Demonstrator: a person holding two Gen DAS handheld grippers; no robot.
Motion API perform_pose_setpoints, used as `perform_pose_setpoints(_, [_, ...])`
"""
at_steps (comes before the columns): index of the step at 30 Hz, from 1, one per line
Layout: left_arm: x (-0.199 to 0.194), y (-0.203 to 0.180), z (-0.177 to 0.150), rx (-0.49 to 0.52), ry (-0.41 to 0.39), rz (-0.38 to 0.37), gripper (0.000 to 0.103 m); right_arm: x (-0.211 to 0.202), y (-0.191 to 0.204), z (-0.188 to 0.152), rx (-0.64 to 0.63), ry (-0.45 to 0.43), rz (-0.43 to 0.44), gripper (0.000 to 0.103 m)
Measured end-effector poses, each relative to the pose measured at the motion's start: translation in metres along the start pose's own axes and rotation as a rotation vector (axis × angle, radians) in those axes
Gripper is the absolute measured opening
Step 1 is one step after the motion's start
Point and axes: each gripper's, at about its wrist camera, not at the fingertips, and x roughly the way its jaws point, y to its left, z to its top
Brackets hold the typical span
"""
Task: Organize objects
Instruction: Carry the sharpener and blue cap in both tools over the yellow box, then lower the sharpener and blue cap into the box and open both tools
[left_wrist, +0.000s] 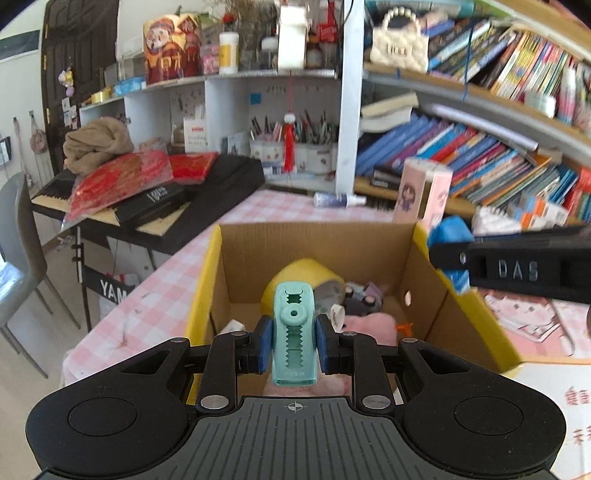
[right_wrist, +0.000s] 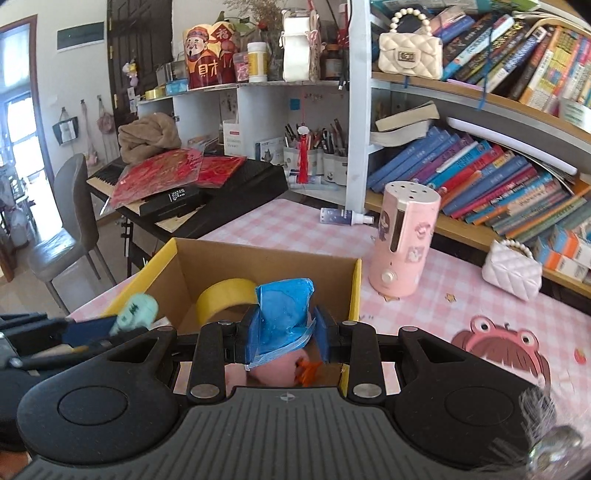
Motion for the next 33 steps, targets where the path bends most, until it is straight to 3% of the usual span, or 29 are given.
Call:
perform_pose_setpoints(10, [0.044, -0.016, -0.002, 0.038, 0.089, 0.043, 0.023, 0.053, -0.01, 0.001, -0.065, 0.07, 0.026, 0.029])
perform_pose_setpoints(22, [0.056, -0.025, 0.0, 0.101, 0.067, 0.109, 0.024, 0.083, -0.013, -0.01, -0.12, 0.14, 0.046, 0.029])
perform_pose_setpoints(26, [0.058, -0.025, 0.0, 0.109, 0.061, 0.127, 0.027, 0.09, -0.011, -0.013, -0.148, 0.16, 0.055, 0.029])
perform_pose_setpoints(33, [0.055, -0.029, -0.003, 0.142, 0.041, 0.155, 0.049, 0.096, -0.005, -0.014, -0.206, 0.19, 0.076, 0.029])
